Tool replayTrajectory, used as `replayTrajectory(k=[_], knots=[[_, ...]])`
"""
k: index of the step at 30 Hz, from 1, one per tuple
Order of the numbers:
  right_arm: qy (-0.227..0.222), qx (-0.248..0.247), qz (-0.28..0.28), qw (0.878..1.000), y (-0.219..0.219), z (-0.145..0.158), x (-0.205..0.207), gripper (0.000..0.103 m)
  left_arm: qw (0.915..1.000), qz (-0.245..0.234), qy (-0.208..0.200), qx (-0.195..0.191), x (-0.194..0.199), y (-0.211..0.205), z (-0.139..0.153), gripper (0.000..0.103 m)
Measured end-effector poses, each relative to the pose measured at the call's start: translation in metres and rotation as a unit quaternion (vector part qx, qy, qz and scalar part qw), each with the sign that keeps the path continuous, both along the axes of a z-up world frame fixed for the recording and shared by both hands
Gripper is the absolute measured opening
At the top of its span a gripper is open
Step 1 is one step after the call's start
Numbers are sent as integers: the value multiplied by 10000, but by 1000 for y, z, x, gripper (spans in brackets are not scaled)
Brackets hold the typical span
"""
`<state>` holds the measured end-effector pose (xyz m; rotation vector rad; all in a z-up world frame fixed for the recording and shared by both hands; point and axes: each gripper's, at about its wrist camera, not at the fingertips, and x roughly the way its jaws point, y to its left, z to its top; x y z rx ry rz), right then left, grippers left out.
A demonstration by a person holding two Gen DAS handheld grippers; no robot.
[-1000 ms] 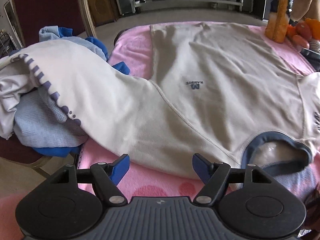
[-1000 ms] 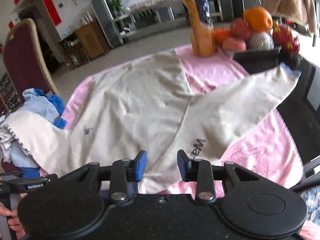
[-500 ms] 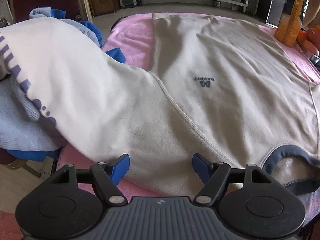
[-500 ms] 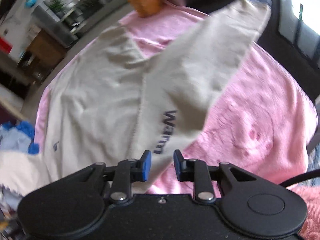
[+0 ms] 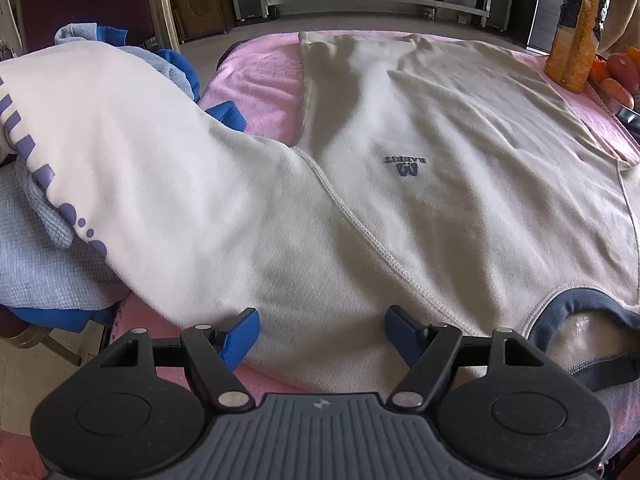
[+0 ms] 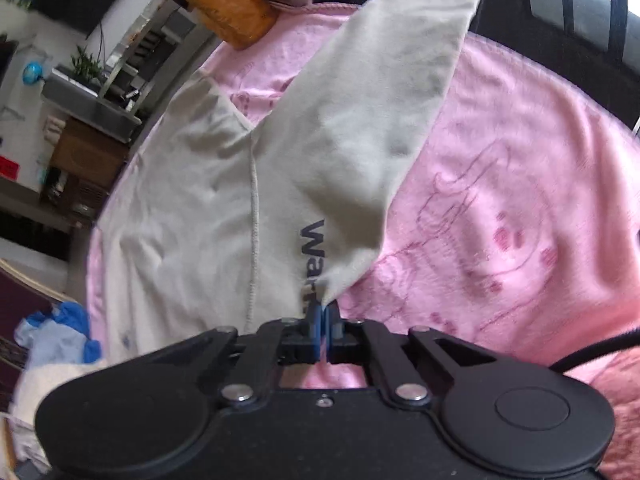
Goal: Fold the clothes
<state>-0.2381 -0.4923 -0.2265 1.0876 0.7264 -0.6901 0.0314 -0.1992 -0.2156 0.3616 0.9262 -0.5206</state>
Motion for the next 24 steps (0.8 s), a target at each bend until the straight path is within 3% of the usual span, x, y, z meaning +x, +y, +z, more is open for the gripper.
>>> replayTrajectory(k=[5,8,9,13,17,19,24], knots=[[876,-721,480,9924,15,6,20,2,10000,4,-4,14,0,2,0,73],[1375,-1185,678,9810,28,18,29,10,10000,5,-34,6,0,4,1,73],[1352,-1371,715,9787,34,26,28,11,10000,2,-46,-8,-1,4,2,72],[535,-1639,1384,9752,53,46,36,12,10000,-38,-54,-38,-1,4,3,72],[502,-1527,1993,9667,62,29,69,12,9999,-29,-115,-20,-1,5,4,72],[767,-1350,2223,9625,66,16,79,12,9999,-32,-161,-27,-2,6,6,72],[1417,-1740,2976,9280,94,16,59,12,9995,-21,-278,-157,-4,10,13,72]])
